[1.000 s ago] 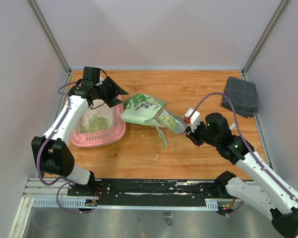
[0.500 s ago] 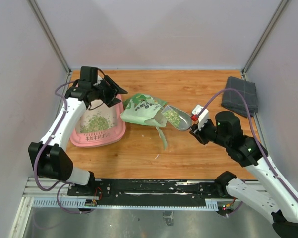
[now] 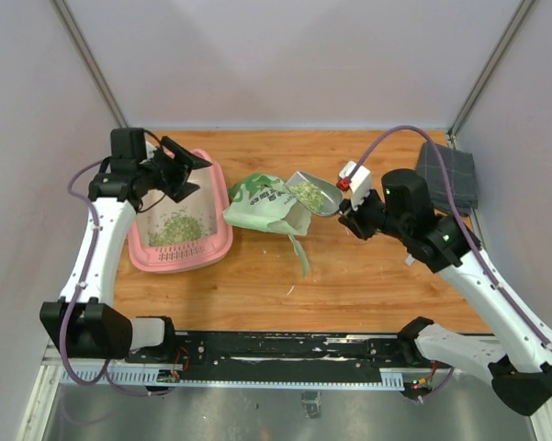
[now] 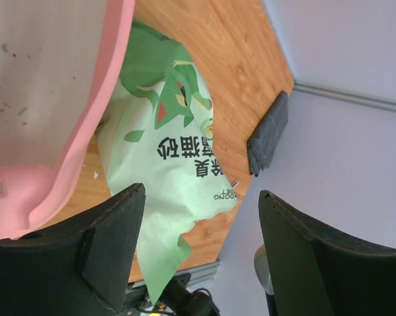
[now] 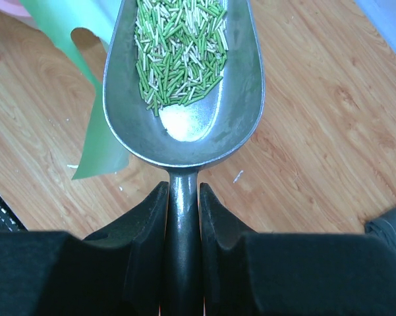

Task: Fill the litter box with clean litter
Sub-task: Pour the cat litter into the litter box.

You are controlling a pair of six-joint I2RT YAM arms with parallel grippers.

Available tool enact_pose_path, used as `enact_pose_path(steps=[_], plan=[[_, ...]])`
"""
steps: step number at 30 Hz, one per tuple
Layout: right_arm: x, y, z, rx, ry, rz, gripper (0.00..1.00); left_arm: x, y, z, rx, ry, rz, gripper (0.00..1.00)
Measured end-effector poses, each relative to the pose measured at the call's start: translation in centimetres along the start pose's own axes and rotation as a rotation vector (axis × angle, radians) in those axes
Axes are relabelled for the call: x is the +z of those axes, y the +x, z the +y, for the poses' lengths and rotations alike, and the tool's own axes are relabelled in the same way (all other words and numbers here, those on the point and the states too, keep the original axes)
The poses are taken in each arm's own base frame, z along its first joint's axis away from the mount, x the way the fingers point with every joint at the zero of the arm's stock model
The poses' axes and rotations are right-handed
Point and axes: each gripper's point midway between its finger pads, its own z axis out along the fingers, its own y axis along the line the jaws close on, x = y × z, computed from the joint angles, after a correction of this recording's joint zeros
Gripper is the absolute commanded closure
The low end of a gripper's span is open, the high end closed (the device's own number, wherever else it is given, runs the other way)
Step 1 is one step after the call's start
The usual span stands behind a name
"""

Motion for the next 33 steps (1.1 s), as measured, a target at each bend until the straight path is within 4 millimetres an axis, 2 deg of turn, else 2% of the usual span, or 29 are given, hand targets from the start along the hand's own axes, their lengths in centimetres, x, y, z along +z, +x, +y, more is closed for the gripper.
enact_pose_path(steps=[4, 7, 14, 20, 23, 26, 30, 33], plan=[[1.8, -1.0, -0.3, -0.001, -0.012, 0.030, 0.99, -2.8, -1.0, 0.5, -0.028, 0.021, -0.055, 0.13], [3.4, -2.0, -0.3, -0.012, -0.022, 0.049, 0.99, -4.5, -1.4, 1.8, -0.052, 0.011, -0.084, 0.02], [7.5, -5.4, 2.2, -0.084, -0.086, 0.064, 0.99, -6.8, -0.7, 5.5, -0.104, -0.066, -0.093, 0.01], [11.1, -8.0, 4.0, -0.159, -0.112, 0.064, 0.99, -9.2, 1.0, 5.9, -0.080, -0.073, -0.099, 0.01], [13.1, -9.0, 4.9, -0.207, -0.115, 0.070, 0.99, -11.1, 1.0, 4.3, -0.058, -0.050, -0.130, 0.01], [15.3, -10.0, 6.2, -0.263, -0.125, 0.077, 0.99, -14.4, -0.5, 0.3, 0.007, 0.023, -0.221, 0.01], [18.3, -11.8, 7.9, -0.361, -0.127, 0.076, 0.99, -20.9, -2.9, -6.6, 0.143, 0.155, -0.417, 0.01], [19.8, -12.5, 8.7, -0.433, -0.118, 0.081, 0.99, -25.4, -4.0, -10.0, 0.219, 0.223, -0.562, 0.01]])
